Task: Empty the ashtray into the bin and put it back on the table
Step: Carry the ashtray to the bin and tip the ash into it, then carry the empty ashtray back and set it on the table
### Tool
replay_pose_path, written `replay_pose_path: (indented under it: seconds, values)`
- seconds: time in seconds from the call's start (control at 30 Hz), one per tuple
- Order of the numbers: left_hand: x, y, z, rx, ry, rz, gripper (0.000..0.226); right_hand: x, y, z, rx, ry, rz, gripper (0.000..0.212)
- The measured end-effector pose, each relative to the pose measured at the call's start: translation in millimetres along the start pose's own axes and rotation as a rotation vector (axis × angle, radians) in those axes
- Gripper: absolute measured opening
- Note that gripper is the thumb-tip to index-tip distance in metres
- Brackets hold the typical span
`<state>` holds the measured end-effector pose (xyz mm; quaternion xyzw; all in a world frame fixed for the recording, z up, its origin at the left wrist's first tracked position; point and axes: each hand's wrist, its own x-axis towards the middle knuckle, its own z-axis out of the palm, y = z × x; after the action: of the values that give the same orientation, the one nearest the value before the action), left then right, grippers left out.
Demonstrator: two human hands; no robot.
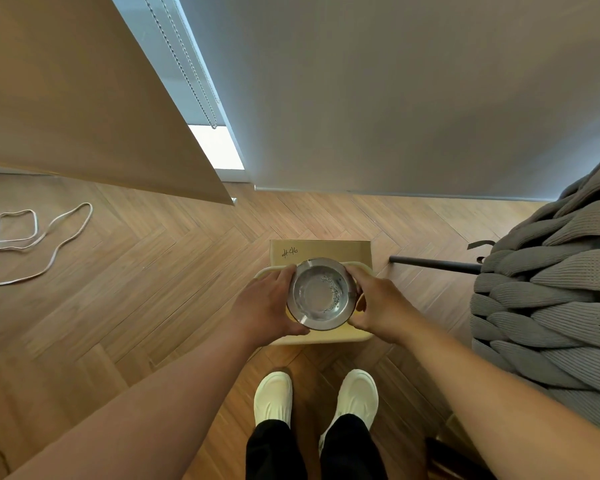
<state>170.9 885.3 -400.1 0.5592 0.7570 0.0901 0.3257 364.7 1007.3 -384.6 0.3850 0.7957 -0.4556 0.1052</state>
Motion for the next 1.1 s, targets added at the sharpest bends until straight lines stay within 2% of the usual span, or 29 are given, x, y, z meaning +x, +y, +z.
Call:
replay_pose_path:
  seconds: [0.17,0.27,0.4,0.5,0.77,0.9,1.1]
  values:
    - [-4.2,4.2,-7.3,0.027,0.023,-0.006,0.107,-2.6,-14.5,1.7,-0.115,0.028,0.020,0.081]
    - [-9.6,6.2,-13.2,0.036,0.027,0.001,0.107,-7.3,-22.6,2.1,-0.150,0.023,0.034,0.085]
    - [-22.3,11.1,-24.6,0.052,0.008,-0.002,0.108,-19.7,-35.5,0.0,-0.146,0.028,0.052,0.090]
    - [-35.2,18.0,-36.6,0.047,-0.002,-0.009,0.109,-33.8,-47.5,-2.8,-0.111,0.049,0.037,0.085]
    - [-81.3,47.3,-92.0,0.079,-0.026,0.025,0.109,-87.9,-99.6,-21.8,-0.089,0.083,0.058,0.080]
    - [-110.6,65.6,-129.0,0.098,-0.019,0.035,0.110,-120.4,-136.1,-38.8,-0.088,0.107,0.048,0.071]
    - [-158.5,97.2,-176.7,0.094,0.013,0.037,0.109,-170.8,-189.1,-63.3,-0.103,0.126,0.053,0.076]
